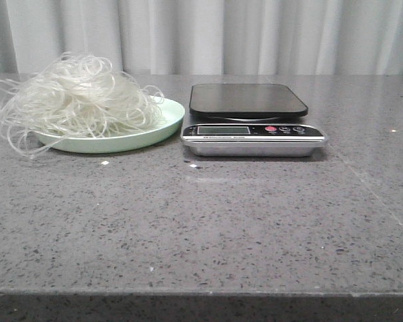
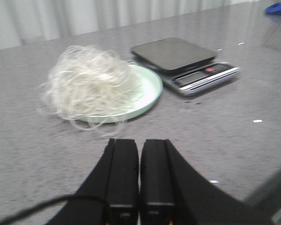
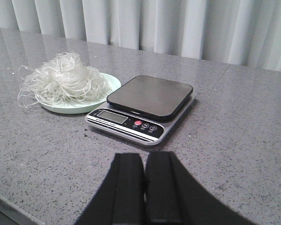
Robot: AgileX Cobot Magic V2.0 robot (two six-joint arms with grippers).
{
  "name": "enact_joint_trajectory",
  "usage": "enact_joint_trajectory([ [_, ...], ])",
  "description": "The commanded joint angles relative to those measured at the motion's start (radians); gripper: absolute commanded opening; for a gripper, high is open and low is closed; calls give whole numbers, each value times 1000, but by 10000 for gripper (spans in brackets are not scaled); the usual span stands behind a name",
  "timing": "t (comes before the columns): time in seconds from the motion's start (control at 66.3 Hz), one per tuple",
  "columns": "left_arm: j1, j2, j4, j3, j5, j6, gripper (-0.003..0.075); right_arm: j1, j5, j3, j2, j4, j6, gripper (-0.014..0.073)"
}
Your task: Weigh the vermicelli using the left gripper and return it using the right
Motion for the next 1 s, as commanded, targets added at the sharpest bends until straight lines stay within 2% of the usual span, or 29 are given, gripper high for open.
enact_joint_trajectory([
  [0.0,81,11,37,45,-224,0,127,-5,-82,-23,-5,-3,-10,157],
  [0.075,164,1,37,94,-339,0,127,-5,-82,-23,-5,-3,-10,157],
  [0.166,320,-34,14,163,-447,-4,127,-5,-82,-23,-5,-3,-10,157],
  [0.272,472,-95,-44,229,-470,-4,127,-5,-82,-23,-5,-3,-10,157],
  [0.392,597,-106,-86,301,-525,-4,127,-5,-81,-23,-5,-3,-10,157],
  [0.437,622,-108,-80,298,-476,-4,127,-5,-81,-23,-5,-3,-10,157],
  [0.618,667,-108,-78,298,-466,-4,127,-5,-81,-23,-5,-3,-10,157],
  [0.98,612,-108,-78,298,-464,-4,127,-5,-81,-23,-5,-3,-10,157],
])
